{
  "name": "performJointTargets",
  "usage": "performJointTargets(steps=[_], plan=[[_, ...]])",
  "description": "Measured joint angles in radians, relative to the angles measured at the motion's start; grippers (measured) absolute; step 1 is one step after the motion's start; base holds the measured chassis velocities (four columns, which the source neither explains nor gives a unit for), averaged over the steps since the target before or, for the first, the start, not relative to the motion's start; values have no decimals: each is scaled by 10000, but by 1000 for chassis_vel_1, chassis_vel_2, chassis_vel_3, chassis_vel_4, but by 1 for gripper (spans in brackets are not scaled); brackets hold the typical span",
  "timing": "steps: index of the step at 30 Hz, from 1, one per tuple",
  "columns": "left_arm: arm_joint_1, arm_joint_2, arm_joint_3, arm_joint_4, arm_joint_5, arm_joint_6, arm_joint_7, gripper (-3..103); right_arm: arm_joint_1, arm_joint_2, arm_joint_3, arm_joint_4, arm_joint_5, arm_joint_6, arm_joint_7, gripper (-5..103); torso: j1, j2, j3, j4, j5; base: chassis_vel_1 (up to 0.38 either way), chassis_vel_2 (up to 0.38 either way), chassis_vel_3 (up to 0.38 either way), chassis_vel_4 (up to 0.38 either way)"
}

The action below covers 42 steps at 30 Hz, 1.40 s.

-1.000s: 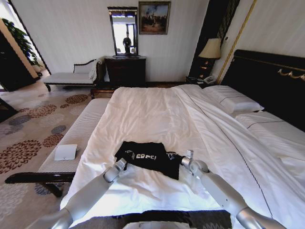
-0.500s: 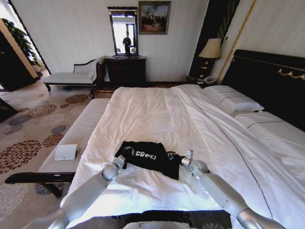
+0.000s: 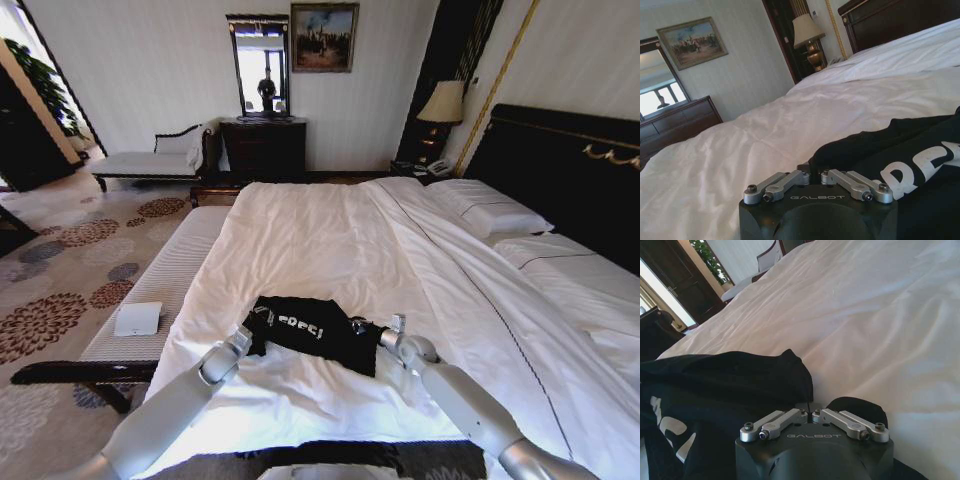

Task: Fold the clothes on the bed.

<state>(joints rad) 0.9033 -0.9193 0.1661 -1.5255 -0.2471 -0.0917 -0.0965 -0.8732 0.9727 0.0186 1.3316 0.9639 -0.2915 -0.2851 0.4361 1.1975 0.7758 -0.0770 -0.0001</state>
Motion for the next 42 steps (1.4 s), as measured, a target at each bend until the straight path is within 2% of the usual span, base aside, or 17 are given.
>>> performJointTargets(steps=[1,2,4,6,9,10,12,15,18,21,22,25,31,35,42], plan=[[0,0,0,0,0,0,0,7,0,0,0,0,0,0,0,0,0,0,0,0,0,0,0,0,0],[0,2,2,31,5,2,-5,12,-10,-9,-9,5,-7,0,1,0,0,0,-1,0,0,0,0,0,0],[-74,8,4,120,-6,3,-4,34,-23,-16,-24,4,-25,3,3,0,0,0,0,-1,1,0,0,0,0],[-94,-1,4,154,-6,3,5,34,-24,-12,-24,-1,-31,4,3,0,0,0,0,-1,0,0,0,0,0],[-156,-84,13,290,49,4,62,52,-30,-1,-31,-10,-52,8,2,0,0,1,0,-1,0,0,0,0,0],[-156,-84,13,290,49,4,62,52,-30,-1,-31,-10,-52,8,2,0,0,1,0,-1,0,0,0,0,0],[-194,-139,22,398,139,0,109,48,-37,-2,-31,-9,-55,12,2,0,-1,0,0,-1,0,0,0,0,0],[-208,-164,26,471,151,-1,142,32,-43,-17,-28,-9,-55,20,1,0,0,0,0,-1,0,0,0,0,0],[-183,-157,7,479,163,-10,176,27,-58,-22,-19,0,-56,27,3,0,0,0,0,-1,0,0,0,0,0],[-91,-115,-73,428,213,-65,214,11,-82,-31,-12,25,-70,34,20,0,0,0,0,0,1,0,0,0,0],[-91,-115,-73,428,213,-65,214,11,-82,-31,-12,25,-70,34,20,0,0,0,0,0,1,0,0,0,0],[-64,-76,-119,369,221,-99,221,1,-85,-33,-7,52,-81,38,39,0,0,0,0,-1,0,0,0,0,0],[11,-97,-328,296,152,-89,105,1,-133,-25,41,162,-85,17,96,0,0,0,0,-1,2,0,0,0,0],[331,-282,-848,178,45,-64,47,1,-407,-25,341,470,-164,30,291,0,0,0,1,-1,2,0,0,0,0],[504,-325,-1347,-669,-459,197,-103,1,-824,-341,994,2261,104,-84,830,0,-1,0,0,-2,0,0,0,0,0]])
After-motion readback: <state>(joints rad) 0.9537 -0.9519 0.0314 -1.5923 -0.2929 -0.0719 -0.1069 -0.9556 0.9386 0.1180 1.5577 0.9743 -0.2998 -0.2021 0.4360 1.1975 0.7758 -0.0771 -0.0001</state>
